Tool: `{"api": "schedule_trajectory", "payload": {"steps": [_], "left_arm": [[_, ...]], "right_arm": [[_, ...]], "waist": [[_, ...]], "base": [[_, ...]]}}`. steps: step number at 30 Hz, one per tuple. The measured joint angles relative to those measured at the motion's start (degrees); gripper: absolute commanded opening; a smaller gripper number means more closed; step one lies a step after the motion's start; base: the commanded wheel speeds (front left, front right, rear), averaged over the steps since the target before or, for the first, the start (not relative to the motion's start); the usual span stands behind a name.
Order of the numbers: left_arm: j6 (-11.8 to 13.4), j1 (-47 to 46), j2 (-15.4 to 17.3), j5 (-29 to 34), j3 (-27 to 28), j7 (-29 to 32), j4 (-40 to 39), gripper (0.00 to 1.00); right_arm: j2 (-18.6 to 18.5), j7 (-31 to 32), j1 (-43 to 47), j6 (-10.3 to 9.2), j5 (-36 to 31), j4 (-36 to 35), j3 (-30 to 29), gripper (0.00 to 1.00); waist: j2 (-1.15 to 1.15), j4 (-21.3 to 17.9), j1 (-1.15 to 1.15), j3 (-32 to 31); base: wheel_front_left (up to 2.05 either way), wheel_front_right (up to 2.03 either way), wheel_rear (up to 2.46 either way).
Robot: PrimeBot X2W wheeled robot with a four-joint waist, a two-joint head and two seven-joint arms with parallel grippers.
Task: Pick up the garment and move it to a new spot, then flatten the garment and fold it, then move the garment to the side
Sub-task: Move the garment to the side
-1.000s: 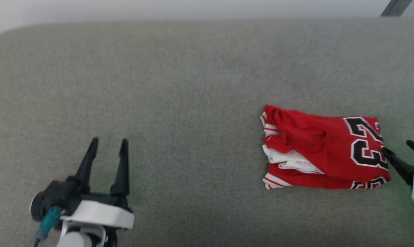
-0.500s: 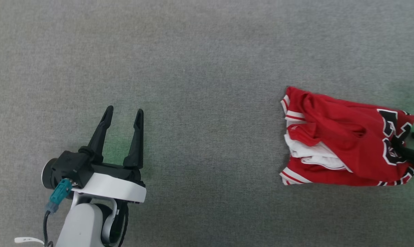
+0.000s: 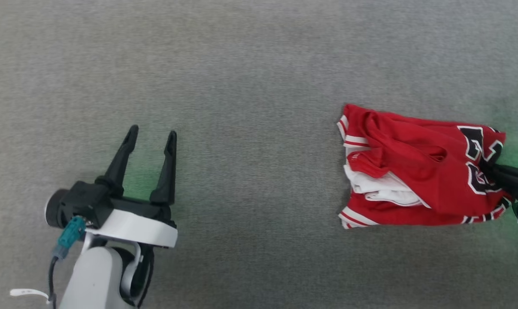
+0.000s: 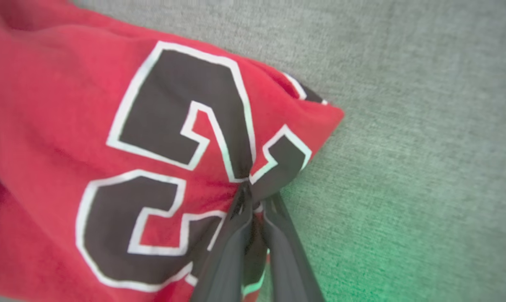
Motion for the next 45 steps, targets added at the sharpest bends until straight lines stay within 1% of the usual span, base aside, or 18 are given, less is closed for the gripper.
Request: {"api": "schedule_trajectory", "payload": {"steps": [4,10,14,18,23,27,31,36,37,39,40,41,42,45], "left_arm": [[0.00,-1.82,1.07,0.32,-0.73,0.00,-0.54,1.00],[0.00,-8.71,4.07,0.68,-3.35,0.00,-1.62,1.00],[0.00,-16.31,5.78,0.66,-6.43,0.00,-1.34,1.00],[0.00,-25.12,6.61,0.65,-10.89,0.00,-0.38,1.00],[0.00,-36.10,7.31,0.32,-15.28,0.00,0.53,1.00],[0.00,-41.22,7.25,0.07,-17.17,0.00,1.47,1.00],[0.00,-43.71,7.31,-0.23,-17.37,0.00,1.78,1.00],[0.00,-44.68,7.46,-0.30,-17.38,0.00,2.00,1.00],[0.00,-44.59,7.40,-0.30,-17.26,0.00,2.23,1.00],[0.00,-44.05,7.38,-0.30,-17.07,0.00,2.55,1.00],[0.00,-43.52,7.35,-0.29,-16.89,0.00,2.70,1.00],[0.00,-42.80,7.30,-0.29,-16.74,0.00,2.80,1.00],[0.00,-41.88,7.19,-0.29,-16.56,0.00,2.85,1.00],[0.00,-38.63,6.06,-0.49,-15.30,0.00,3.47,1.00]], "right_arm": [[0.00,-3.32,0.04,0.15,0.40,0.32,-2.09,0.00],[-4.03,-8.61,0.09,-0.20,-0.73,3.70,-8.29,0.00],[-5.44,-12.41,-2.38,-0.26,-1.54,7.80,-12.69,0.00],[-6.64,-14.30,-5.98,-0.32,-2.01,12.93,-15.97,0.00],[-7.88,-16.05,-11.68,-0.32,-2.19,19.96,-18.25,0.00],[-9.13,-19.51,-16.64,-0.33,-4.85,25.95,-18.63,0.00],[-8.66,-22.38,-21.53,-0.33,-7.64,31.70,-17.69,0.00],[-7.70,-24.96,-26.26,-0.32,-11.39,37.76,-15.24,0.00],[-7.28,-25.49,-27.47,-0.32,-12.69,39.79,-13.93,0.00],[-6.61,-26.43,-28.32,-0.33,-12.92,41.55,-13.28,0.00],[-6.37,-26.65,-28.80,-0.33,-13.12,42.31,-12.81,0.25],[-6.13,-27.14,-29.06,-0.33,-13.28,42.89,-12.33,0.39],[-5.92,-27.94,-29.27,-0.33,-13.41,43.31,-11.92,1.00],[-6.09,-29.53,-29.41,-0.33,-14.37,43.72,-10.12,1.00]], "waist": [[0.00,-2.59,0.00,0.45],[0.00,-6.75,0.00,3.26],[0.00,-9.01,0.00,6.78],[0.00,-10.80,0.00,10.68],[0.00,-11.80,0.00,16.14],[0.00,-11.87,0.00,19.77],[0.00,-11.21,0.00,21.66],[0.00,-10.09,0.00,22.20],[0.00,-9.73,0.00,21.66],[0.00,-9.47,0.00,20.94],[0.00,-9.34,0.00,20.49],[0.00,-9.25,0.00,19.96],[0.00,-9.16,0.00,19.32],[0.00,-8.82,0.00,16.80]], "base": [[0.00,0.00,0.00],[0.00,0.00,0.00],[0.00,0.00,0.00],[0.00,0.00,0.00],[0.00,0.00,0.00],[0.00,0.00,0.00],[0.00,0.00,0.00],[0.00,0.00,0.00],[0.00,0.00,0.00],[0.00,0.00,0.00],[0.00,0.00,0.00],[0.00,0.00,0.00],[0.00,0.00,0.00],[0.00,0.00,0.00]]}}
